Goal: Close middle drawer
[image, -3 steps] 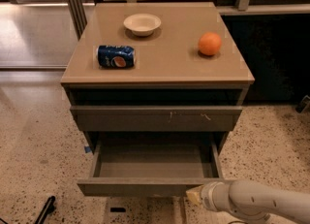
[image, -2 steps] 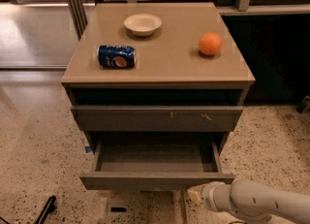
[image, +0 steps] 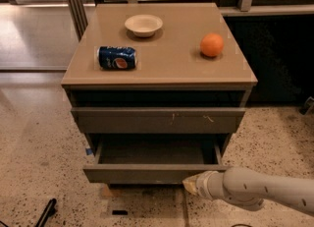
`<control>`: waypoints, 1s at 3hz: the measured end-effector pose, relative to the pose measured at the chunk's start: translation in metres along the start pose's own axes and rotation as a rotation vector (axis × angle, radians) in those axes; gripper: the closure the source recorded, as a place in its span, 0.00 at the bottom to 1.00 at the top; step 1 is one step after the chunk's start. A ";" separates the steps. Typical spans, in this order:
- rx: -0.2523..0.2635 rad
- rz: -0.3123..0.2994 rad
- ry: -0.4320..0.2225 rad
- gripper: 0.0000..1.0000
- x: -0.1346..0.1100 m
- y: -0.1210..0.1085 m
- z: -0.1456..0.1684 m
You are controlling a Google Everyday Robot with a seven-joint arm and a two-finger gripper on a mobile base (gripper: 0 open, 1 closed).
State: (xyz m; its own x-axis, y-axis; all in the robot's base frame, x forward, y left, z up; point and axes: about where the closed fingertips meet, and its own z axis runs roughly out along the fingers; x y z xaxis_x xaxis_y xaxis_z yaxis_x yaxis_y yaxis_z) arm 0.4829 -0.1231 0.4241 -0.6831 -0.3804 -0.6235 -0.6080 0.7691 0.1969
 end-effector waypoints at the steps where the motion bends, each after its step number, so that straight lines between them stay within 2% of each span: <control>1: -0.034 -0.103 0.025 1.00 -0.048 -0.004 0.018; 2: -0.034 -0.103 0.025 1.00 -0.048 -0.004 0.018; 3: -0.006 -0.086 0.033 1.00 -0.047 -0.026 0.022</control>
Offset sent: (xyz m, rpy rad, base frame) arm 0.0250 0.0113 0.0100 -0.0212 -0.0152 0.0565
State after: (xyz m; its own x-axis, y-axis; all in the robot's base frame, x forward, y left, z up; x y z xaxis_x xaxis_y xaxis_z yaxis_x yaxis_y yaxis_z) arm 0.5399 -0.1136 0.4319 -0.6410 -0.4620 -0.6129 -0.6677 0.7296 0.1483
